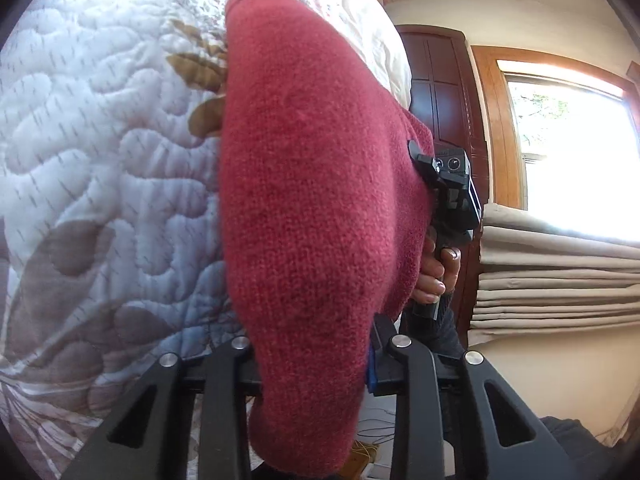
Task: Fold small clothes
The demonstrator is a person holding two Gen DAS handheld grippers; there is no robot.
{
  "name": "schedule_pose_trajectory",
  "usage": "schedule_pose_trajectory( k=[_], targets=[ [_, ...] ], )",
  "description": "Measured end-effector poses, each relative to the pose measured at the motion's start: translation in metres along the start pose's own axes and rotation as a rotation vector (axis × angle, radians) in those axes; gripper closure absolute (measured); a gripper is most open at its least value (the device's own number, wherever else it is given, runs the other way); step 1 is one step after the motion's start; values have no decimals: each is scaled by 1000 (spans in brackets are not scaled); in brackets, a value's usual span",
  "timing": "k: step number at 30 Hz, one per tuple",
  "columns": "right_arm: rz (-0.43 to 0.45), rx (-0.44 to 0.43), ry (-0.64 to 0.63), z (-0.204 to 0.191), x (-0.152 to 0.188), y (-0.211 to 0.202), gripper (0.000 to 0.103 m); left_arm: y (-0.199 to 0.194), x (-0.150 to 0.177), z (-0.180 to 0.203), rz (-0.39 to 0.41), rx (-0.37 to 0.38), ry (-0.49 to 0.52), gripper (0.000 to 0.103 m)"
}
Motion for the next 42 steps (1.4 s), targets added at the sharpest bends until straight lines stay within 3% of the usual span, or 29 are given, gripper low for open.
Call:
schedule_pose_trajectory(
  k=[5,9,13,16,18,20,21,22,23,26,28,29,30,32,34,35,36,40,42],
  targets=[
    [30,38,-72,-42,4,4,58,-33,6,21,30,7,61,75],
    [15,7,-140,-80,22,19,58,-77,29,34,66,5,124,75],
    [-39,-43,-212,-118,53,60,58,-129,61,25,140,-9,137,75],
    [-110,-44,-222,-128,73,113,58,-161,84,-9,207,-18,80,75],
    [-159,35,-173,-106,84,148,48,-169,94,-50,239,-21,-23,73],
    [-185,209,-140,-71,93,167,38,-166,102,-95,238,-60,-135,66],
    [-177,235,-143,-67,96,165,39,-163,106,-110,233,-74,-176,59],
    [-159,239,-143,-70,100,157,36,-162,108,-113,237,-60,-191,50],
    [-118,269,-144,-71,99,143,28,-165,109,-109,246,-48,-183,48],
    [47,314,-154,-79,100,85,26,-193,113,-92,315,-66,-116,38],
    [123,302,-157,-83,104,56,30,-221,115,-82,386,-100,-71,36],
    [128,301,-173,-87,102,54,38,-231,115,-73,408,-98,-34,36],
    [125,318,-198,-92,99,57,47,-240,115,-65,417,-87,4,36],
    [95,375,-231,-106,79,83,54,-248,114,-44,419,-53,81,36],
    [51,436,-240,-94,76,105,59,-248,112,-27,400,-19,136,36],
    [27,461,-243,-91,73,119,68,-241,109,-21,383,-4,147,36],
    [14,492,-247,-87,68,126,95,-234,108,-18,368,7,148,36],
    [96,543,-267,-95,51,132,95,-215,109,-25,326,22,128,36],
    [81,625,-204,-60,46,137,95,-211,111,-29,327,35,104,37]
  ],
)
Point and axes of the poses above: each gripper's, at about its wrist camera, not at the fingertips, and y roughly the way its jaws point, z to its right, x to its underside, the point moved 10 cm from there along y, roughly the way its jaws point, and after that the axes turned 8 degrees about x, right-handed, at the moved point
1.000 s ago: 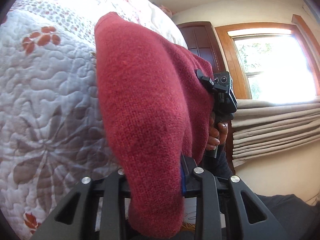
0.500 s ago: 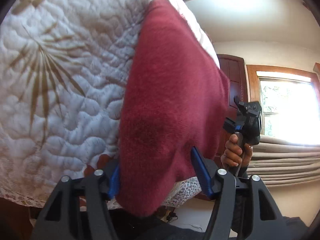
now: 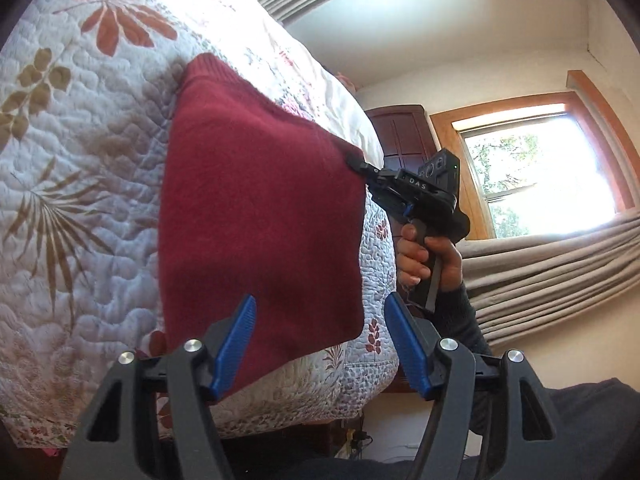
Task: Fold small clothes
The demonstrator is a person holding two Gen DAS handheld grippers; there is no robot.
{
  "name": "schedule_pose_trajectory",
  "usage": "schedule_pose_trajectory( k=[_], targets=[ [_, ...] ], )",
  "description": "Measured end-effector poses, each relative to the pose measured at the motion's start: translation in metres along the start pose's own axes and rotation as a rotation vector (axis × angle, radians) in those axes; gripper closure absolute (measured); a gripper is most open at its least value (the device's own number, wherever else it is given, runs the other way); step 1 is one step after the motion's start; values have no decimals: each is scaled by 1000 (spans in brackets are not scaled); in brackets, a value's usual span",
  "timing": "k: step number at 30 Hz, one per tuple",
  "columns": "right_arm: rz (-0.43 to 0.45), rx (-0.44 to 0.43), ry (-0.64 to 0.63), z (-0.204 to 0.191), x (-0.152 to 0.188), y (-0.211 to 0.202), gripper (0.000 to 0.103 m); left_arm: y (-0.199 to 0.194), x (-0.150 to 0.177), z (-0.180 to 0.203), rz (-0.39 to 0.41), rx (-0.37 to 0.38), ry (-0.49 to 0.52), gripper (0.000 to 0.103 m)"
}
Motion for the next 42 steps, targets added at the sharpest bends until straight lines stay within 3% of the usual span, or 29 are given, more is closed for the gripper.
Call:
schedule_pose_trajectory(
  k=[2,3,5,7,8,11,13,14,15,17,19,21,23,25,26,28,31,32,34,36,38,40,42],
  targets=[
    [-17,-13,18,11,10,7,92,1,-10,7,20,20,11,37],
    [-3,-46,15,8,11,-1,86,1,-21,12,33,28,29,36],
    [43,-59,11,1,9,-21,77,-4,-44,22,58,57,58,36],
    [113,-50,-4,-5,6,-48,75,0,-75,27,78,97,74,36],
    [130,-85,-14,-14,8,-59,75,6,-89,25,75,118,63,36],
    [59,-164,-93,-45,33,-54,75,30,-124,4,45,155,4,36],
    [-26,-141,-148,-50,56,-31,76,54,-134,-22,-4,110,-43,37],
    [-39,-96,-158,-43,60,-20,82,66,-134,-35,-33,81,-66,37],
    [-36,-52,-156,-31,61,-10,98,76,-133,-49,-53,48,-80,43],
    [-33,-48,-107,-14,57,-3,103,87,-131,-68,-74,-14,-76,53],
    [-20,-57,-88,-18,57,-17,103,82,-131,-62,-60,-7,-87,53],
    [22,-95,-140,-38,64,-44,93,64,-125,-38,-36,14,-30,48],
    [24,-169,-163,-55,81,-62,93,44,-107,-9,-40,48,65,46],
    [-6,-175,-179,-59,100,-59,93,36,-78,8,-60,87,99,45],
    [-36,-172,-171,-56,110,-51,93,38,-65,7,-84,84,97,45],
    [-78,-117,-142,-38,122,-29,103,50,-39,-20,-135,12,79,45],
    [-90,-96,-82,-21,126,-17,103,62,-31,-56,-130,-20,26,63],
    [-78,-87,-81,-23,126,-22,103,60,-32,-57,-115,-16,15,64],
    [-43,-73,-107,-34,126,-42,103,48,-33,-46,-97,8,10,56],
    [-12,-84,-138,-46,133,-64,98,31,-27,-24,-84,27,71,45],
    [-12,-90,-157,-53,148,-75,98,17,-12,-9,-102,47,127,44],
    [-30,-45,-155,-47,165,-68,98,12,5,-16,-117,16,134,40],
    [-80,68,-138,-29,181,-43,103,21,20,-45,-166,-70,114,40]
  ],
)
Point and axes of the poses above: each gripper's, at about its wrist camera, not at the fingertips, and y roughly the way its jaws point, z to its right, x to its underside, the point moved 10 cm from there along y, roughly the way its jaws point, and after that the axes turned 8 degrees about x, right-handed, at the moved point
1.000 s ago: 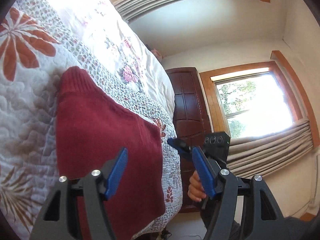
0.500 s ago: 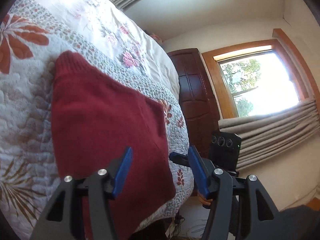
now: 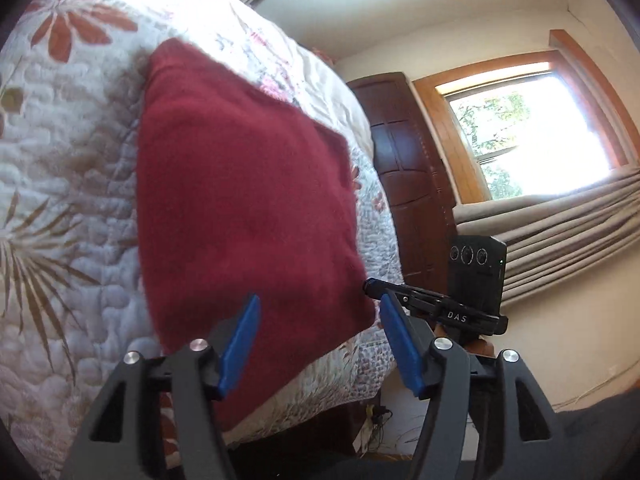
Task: Fold small clothes
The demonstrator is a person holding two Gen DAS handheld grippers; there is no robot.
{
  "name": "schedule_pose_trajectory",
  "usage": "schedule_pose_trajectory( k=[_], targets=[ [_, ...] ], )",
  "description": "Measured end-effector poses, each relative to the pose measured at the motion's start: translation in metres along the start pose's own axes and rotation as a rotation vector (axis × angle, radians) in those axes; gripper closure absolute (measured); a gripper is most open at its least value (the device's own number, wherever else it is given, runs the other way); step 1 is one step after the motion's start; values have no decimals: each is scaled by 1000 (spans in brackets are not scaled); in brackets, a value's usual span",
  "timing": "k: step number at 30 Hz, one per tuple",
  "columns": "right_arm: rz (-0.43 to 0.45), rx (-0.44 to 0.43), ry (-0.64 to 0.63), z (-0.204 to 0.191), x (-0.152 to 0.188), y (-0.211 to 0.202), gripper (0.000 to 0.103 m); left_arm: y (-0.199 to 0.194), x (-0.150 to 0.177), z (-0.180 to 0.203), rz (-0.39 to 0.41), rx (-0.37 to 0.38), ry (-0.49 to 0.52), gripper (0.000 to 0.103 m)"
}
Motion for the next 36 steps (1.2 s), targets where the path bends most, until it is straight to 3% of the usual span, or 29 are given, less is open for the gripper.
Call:
schedule_pose_trajectory(
  k=[1,3,8,10,11,12,15,18,21,24,26,29,32,33,36],
  targets=[
    [-20,37,17,7,6,13,103,8,6,-15,-15,-34,-14,41],
    [-11,50,58,12,10,27,103,17,8,-26,-20,-33,-28,41],
    [31,57,134,14,9,21,102,14,5,-24,-28,7,-37,36],
    [54,50,176,11,12,10,96,5,5,-19,-30,5,-53,32],
    [66,44,181,6,15,2,75,-3,9,-15,-31,-19,-50,27],
    [81,46,174,-1,21,-5,46,-12,12,-9,-26,-59,-27,12],
    [132,170,115,-19,33,-28,15,-47,19,16,73,-251,107,5],
    [146,248,77,-34,51,-44,9,-86,31,30,222,-481,152,4],
    [173,350,54,-40,69,-65,7,-120,53,51,349,-596,132,4],
    [283,430,-13,-60,79,-101,7,-145,75,71,373,-644,101,4],
    [373,473,-38,-67,85,-137,7,-150,89,97,343,-627,101,4],
    [514,503,-63,-88,91,-209,7,-162,108,154,336,-594,153,4],
    [696,497,-110,-116,106,-286,3,-177,128,211,374,-629,238,4],
    [701,517,-96,-115,111,-297,3,-180,135,224,385,-652,269,4],
    [516,547,-60,-106,131,-285,3,-184,157,246,400,-726,314,4]
  ],
)
Point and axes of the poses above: each gripper's, at about its wrist camera, not at the fingertips, and y roughly the way its jaws point, z to its right, x to its underside, the point moved 10 cm from there along y, roughly the way its jaws point, and after that the axes turned 8 degrees about x, right-handed, at the moved point
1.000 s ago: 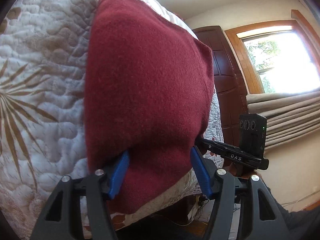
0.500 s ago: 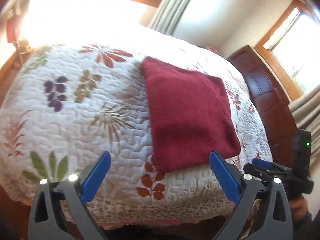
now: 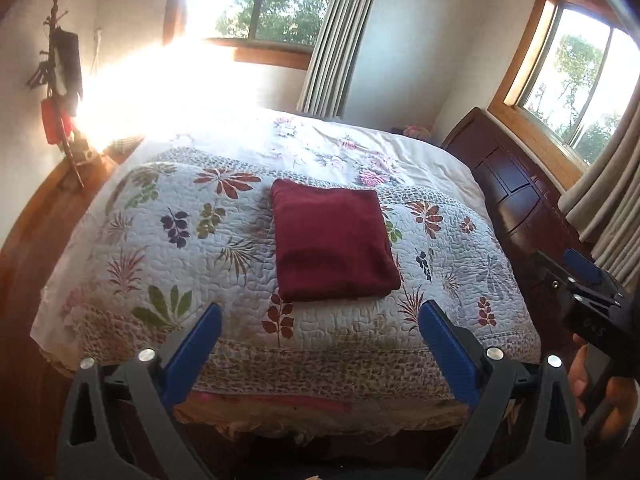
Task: Fold small clothes
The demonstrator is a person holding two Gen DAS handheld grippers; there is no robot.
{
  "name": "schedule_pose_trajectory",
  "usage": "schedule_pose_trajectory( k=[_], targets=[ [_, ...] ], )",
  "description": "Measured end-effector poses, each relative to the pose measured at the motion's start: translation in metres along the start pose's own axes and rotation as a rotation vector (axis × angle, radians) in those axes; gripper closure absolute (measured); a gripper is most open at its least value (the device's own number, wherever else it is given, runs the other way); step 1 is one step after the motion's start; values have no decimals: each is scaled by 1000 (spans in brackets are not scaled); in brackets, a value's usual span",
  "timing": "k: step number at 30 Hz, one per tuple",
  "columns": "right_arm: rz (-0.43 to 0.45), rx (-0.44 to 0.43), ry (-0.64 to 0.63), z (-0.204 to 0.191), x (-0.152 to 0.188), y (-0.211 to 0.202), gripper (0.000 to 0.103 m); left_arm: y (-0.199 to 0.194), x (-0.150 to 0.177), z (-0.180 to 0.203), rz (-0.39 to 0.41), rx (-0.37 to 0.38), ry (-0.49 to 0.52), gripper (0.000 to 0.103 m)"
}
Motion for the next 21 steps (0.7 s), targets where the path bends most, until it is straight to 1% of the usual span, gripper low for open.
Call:
schedule_pose_trajectory(
  k=[1,4,7,14,21],
  targets=[
    [-21,-12,0,-1,8,-2,3,-4,5,4,-2,-6,5,4],
    [-17,0,3,-5,28,-15,3,-12,24,14,-21,1,-5,4],
    [-28,-29,13,-11,41,-26,3,-18,36,21,-35,0,-8,4],
    [-2,-18,16,-13,47,-44,3,-32,49,22,-32,-12,-11,4],
    [2,-19,2,-15,49,-49,3,-37,54,25,-29,0,-10,4]
  ],
)
Point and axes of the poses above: each gripper's, at about its wrist camera, not at the fingertips, and y roughly the way its jaws point, z to its right, x to its underside, the point moved 10 cm from there along y, roughly the way its jaws point, and after that the axes turned 8 degrees about x, right-handed, at the moved point
